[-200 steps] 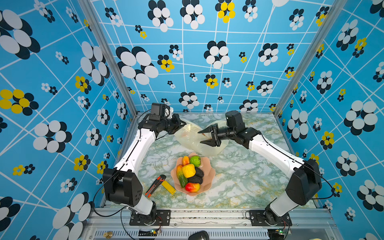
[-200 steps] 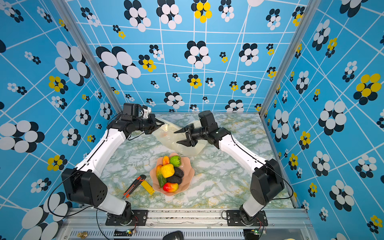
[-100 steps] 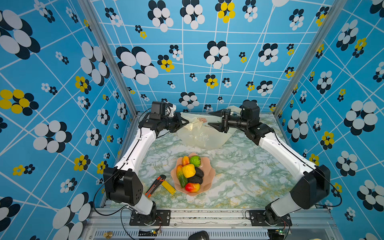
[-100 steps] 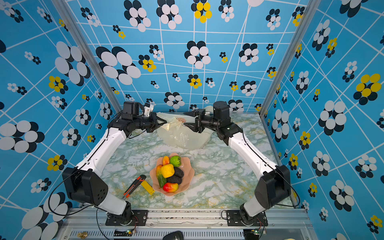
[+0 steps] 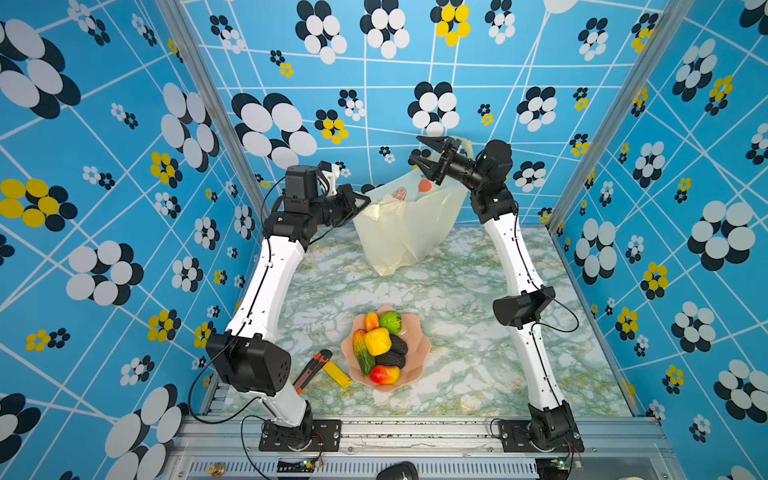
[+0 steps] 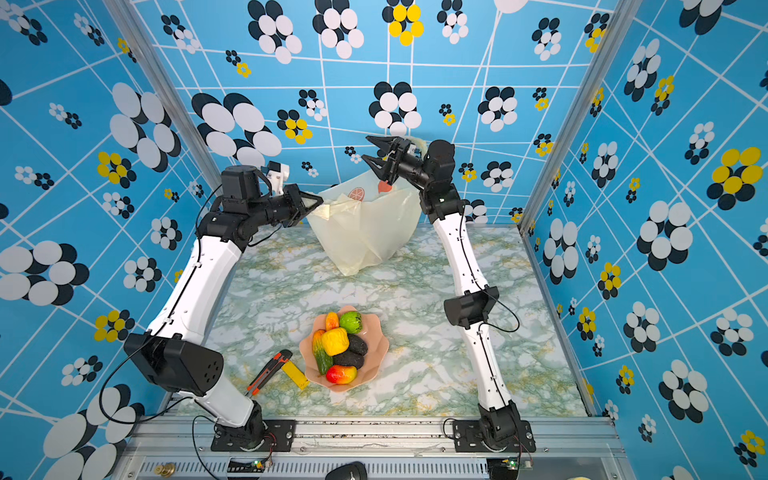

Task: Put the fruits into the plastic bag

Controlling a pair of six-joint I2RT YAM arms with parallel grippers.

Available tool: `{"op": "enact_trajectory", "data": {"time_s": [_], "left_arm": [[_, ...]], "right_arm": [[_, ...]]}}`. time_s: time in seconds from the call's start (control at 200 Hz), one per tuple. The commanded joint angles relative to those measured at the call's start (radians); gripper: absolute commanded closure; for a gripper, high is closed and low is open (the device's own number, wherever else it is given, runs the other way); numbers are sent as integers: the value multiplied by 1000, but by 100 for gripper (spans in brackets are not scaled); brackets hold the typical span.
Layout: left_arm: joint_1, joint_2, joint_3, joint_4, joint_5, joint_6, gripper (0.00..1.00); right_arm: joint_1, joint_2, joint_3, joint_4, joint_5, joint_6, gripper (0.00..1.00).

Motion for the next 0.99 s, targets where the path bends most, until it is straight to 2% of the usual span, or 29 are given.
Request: {"op": "enact_trajectory", "data": {"time_s": [0.0, 0.135, 0.205, 0.245, 0.315, 0.42, 0.52, 0.575, 0.665, 0.715, 0.765, 0.99], "left_arm": [[-12, 22, -20, -64, 6, 47, 100], [-41, -32, -171, -51, 18, 56, 100], [-49, -65, -254, -39, 12, 60, 100], [-51, -83, -294, -34, 10, 59, 100], [-51, -107, -351, -30, 20, 59, 100], [-53, -135, -406, -48, 27, 77, 100], [-54, -161, -435, -72, 23, 98, 100], [-54, -175, -444, -77, 30, 103, 100], [-61, -196, -445, -118, 39, 131, 100], [-65, -211, -445, -155, 37, 156, 100], [-68, -227, -452, -182, 32, 173, 100], [-76, -272, -542, -170, 74, 167, 100]], "right_arm": [[15, -9, 13, -228, -118, -109, 43], [61, -138, -105, -681, -176, -517, 39], [81, -237, -239, -901, -145, -733, 37], [94, -306, -369, -970, -128, -825, 37], [107, -463, -670, -928, -126, -884, 36], [101, -678, -1174, -677, -149, -815, 35], [94, -784, -1427, -643, -146, -853, 34], [93, -818, -1469, -684, -128, -926, 33], [95, -873, -1463, -712, -32, -1022, 29], [96, -907, -1443, -704, 40, -1058, 19], [99, -933, -1426, -694, 103, -1076, 1], [118, -896, -1340, -738, 302, -1125, 1]]}}
